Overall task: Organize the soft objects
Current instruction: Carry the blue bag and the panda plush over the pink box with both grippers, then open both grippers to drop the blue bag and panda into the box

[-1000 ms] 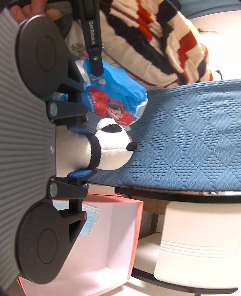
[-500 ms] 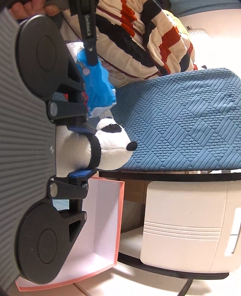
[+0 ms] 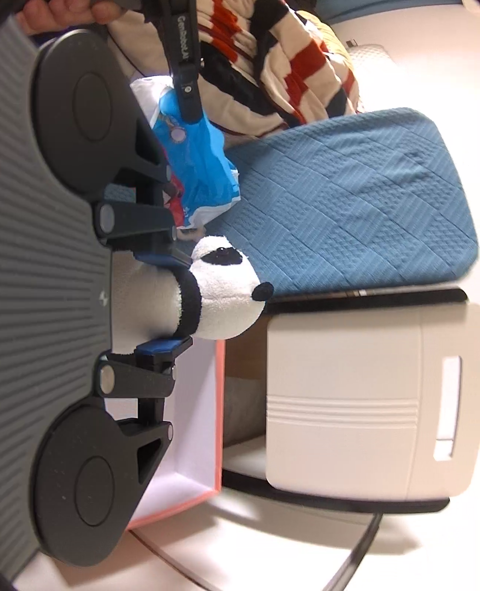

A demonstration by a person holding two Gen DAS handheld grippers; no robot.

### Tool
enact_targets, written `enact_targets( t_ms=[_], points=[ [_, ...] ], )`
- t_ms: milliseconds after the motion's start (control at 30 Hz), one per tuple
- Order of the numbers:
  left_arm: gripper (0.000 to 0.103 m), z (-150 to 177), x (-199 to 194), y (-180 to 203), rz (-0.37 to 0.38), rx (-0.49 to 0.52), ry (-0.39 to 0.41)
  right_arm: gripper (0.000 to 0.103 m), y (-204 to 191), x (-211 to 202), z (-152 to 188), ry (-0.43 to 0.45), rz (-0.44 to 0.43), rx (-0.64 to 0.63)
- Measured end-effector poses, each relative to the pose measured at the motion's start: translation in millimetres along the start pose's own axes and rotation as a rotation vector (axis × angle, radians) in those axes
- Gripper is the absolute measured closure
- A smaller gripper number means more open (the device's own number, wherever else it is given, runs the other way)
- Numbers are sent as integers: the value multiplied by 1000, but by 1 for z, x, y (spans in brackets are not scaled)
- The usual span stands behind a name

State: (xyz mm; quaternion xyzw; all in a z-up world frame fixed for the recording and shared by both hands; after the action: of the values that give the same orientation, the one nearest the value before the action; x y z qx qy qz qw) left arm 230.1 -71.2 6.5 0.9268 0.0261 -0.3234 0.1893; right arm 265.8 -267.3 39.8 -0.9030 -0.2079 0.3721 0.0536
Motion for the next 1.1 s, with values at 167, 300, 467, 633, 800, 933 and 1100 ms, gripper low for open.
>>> enact_targets(
  t_ms=[167,300,467,633,800,933,1100],
  points=[
    [102,-7,3,40,59,9,-1,61,26,-18,-9,8,30,4],
    [102,1,11,78,104,29,-11,61,54,-29,-9,7,70,6],
    [102,30,31,112,158,30,-74,61,93,-34,8,-23,115,45],
    [102,59,52,130,151,67,-141,61,131,-25,41,-90,147,115],
    [102,82,70,142,139,98,-199,61,159,-11,79,-169,161,189],
    [102,104,85,150,132,113,-245,61,175,-2,106,-222,168,224],
    [102,124,99,159,129,139,-281,61,189,4,128,-263,169,255]
  ],
)
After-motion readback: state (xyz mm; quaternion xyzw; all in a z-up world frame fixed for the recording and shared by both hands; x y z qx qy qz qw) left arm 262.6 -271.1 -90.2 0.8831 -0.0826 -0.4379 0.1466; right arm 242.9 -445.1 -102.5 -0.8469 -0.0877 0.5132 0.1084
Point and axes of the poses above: each gripper's, at about its wrist camera, not at the fingertips, and x roughly the way its jaws point, y to its right, z to its underside, the point moved 10 cm from there along x, roughly the way its jaws point, and after that the axes turned 8 degrees about -z, right-handed, at the moved point
